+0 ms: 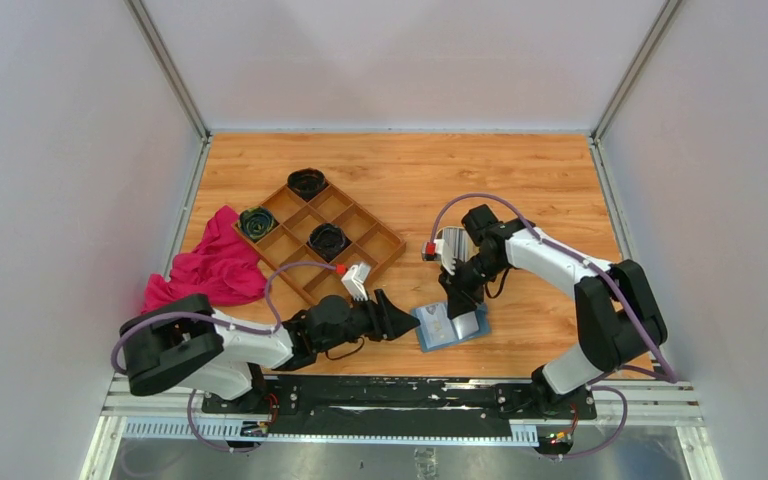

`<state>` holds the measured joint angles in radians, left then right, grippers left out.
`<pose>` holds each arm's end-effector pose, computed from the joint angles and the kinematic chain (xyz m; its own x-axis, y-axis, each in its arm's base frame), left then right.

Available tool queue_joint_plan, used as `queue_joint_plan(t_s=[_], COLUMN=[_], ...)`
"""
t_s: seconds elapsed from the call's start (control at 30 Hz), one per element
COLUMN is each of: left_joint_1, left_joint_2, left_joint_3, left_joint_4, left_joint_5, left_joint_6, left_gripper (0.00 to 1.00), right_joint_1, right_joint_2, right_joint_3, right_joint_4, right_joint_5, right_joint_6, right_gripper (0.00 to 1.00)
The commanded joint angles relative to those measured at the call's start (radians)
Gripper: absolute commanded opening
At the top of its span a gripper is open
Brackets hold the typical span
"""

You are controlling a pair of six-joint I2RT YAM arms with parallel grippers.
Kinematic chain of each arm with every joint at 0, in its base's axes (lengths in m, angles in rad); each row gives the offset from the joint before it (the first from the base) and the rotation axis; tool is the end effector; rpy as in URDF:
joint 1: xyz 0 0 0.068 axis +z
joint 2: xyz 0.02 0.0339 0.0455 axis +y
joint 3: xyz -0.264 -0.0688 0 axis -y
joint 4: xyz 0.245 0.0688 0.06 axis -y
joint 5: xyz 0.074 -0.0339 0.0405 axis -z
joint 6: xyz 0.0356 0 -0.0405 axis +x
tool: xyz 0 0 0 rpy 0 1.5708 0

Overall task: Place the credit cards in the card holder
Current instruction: Turn over the card slot in the card holder.

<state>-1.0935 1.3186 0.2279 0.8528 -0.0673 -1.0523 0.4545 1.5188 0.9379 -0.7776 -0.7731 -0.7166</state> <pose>0.1064 -0.2005 0.1537 -0.7973 -0.3448 -0.4954 0.3303 0.4377 -0.8362 0.2272 0.1387 0.1956 -0.3691 -0.7036 -0.6073 -0.9135 0.1543 0.3764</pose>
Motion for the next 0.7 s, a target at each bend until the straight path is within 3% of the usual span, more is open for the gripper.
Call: queue_joint_plan(t_s=[0.0,0.67], left_joint_1=[-0.008,-0.025], left_joint_2=[0.083,0.184], left_joint_3=[0.004,0.03], left_joint_4=[0.146,0.199], left_joint_5=[0.009,0.008], left_joint_6=[-0.041,-0.073], left_gripper=[0.59,0.53], right_joint_1=[-0.017,-0.027], right_joint_2=[0.013,0.04], right_joint_3=[0.018,0.028], right_joint_4=[-0.005,0.001], right_joint_5=[0.017,-0.002], right_joint_6=[0.028,0.071], right_gripper=[0.23,0.23])
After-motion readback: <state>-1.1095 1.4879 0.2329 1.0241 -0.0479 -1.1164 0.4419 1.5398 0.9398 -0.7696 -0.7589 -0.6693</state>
